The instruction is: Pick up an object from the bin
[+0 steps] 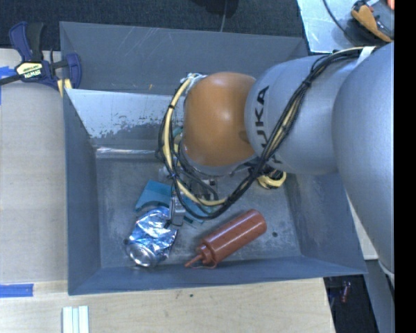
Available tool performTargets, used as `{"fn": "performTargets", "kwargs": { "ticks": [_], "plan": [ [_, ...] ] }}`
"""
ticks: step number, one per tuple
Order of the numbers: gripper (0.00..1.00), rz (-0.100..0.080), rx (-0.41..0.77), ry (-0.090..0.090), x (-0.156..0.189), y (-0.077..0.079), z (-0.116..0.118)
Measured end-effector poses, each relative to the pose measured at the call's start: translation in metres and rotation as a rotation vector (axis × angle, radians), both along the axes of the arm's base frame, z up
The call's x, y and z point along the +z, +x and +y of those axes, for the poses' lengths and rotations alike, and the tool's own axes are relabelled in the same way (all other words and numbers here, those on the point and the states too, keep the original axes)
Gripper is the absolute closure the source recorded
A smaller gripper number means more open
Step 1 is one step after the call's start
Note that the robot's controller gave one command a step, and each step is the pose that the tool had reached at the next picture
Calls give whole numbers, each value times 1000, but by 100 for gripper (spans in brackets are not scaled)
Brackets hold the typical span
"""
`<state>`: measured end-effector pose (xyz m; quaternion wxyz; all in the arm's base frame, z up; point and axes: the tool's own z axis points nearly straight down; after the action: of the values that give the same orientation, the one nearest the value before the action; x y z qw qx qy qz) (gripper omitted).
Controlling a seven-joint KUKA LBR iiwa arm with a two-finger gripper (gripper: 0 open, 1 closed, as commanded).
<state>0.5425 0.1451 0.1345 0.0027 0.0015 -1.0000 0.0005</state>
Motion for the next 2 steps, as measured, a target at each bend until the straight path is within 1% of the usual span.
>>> {"fn": "performTargets", "kwargs": {
  "ticks": [1,2],
  "plan": [
    [0,-8,-4,2,4,2,0],
    [0,-18,573,5,-46,-21,-2]
  ]
}}
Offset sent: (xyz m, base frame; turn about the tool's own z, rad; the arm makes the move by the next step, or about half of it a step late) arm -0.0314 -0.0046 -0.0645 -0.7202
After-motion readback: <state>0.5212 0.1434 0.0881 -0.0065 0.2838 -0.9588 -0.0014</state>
